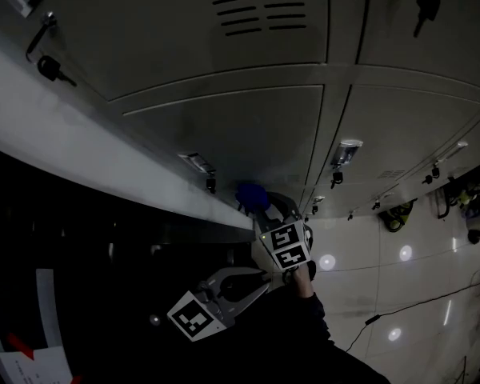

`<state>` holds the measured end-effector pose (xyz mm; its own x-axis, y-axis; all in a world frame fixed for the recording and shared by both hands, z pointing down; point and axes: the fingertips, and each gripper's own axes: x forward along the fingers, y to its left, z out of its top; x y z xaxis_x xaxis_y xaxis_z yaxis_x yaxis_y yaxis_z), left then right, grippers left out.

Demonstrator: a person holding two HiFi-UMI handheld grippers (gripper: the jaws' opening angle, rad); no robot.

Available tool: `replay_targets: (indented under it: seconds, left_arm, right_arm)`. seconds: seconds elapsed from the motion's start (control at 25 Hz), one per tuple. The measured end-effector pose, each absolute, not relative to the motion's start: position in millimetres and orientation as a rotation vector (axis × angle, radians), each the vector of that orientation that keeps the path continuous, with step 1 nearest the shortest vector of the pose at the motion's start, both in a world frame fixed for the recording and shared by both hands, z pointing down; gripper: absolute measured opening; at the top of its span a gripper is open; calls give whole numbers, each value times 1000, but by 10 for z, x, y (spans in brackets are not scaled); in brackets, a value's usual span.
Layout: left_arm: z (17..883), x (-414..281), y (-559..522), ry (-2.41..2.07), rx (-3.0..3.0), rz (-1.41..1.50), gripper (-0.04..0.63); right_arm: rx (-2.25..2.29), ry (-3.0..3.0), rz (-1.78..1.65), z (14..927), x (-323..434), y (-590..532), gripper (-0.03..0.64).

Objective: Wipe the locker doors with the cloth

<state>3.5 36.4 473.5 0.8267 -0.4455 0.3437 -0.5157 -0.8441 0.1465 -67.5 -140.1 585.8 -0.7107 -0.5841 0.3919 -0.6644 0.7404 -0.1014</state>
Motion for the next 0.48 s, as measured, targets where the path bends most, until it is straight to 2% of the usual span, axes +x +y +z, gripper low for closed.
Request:
replay_targets:
  seconds: [0.48]
  left_arm:
    - [4911, -879, 330, -794, 2718, 481, 54]
  right_arm:
    - [883, -2607, 307, 6053, -1727, -1457, 121]
